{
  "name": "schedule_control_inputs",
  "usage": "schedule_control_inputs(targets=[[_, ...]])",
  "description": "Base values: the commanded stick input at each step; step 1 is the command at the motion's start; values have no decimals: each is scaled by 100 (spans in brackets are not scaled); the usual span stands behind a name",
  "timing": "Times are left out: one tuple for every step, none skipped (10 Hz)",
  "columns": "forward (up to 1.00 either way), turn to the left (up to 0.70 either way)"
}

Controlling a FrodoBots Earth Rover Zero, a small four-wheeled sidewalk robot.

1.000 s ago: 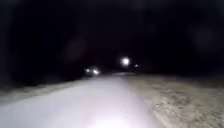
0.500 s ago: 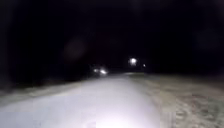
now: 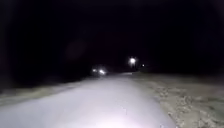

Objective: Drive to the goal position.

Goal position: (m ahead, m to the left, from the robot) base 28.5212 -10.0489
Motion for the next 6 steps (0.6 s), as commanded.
schedule_control_inputs(targets=[[100,0],[100,-14],[100,-29],[100,-34],[100,-15],[100,0]])
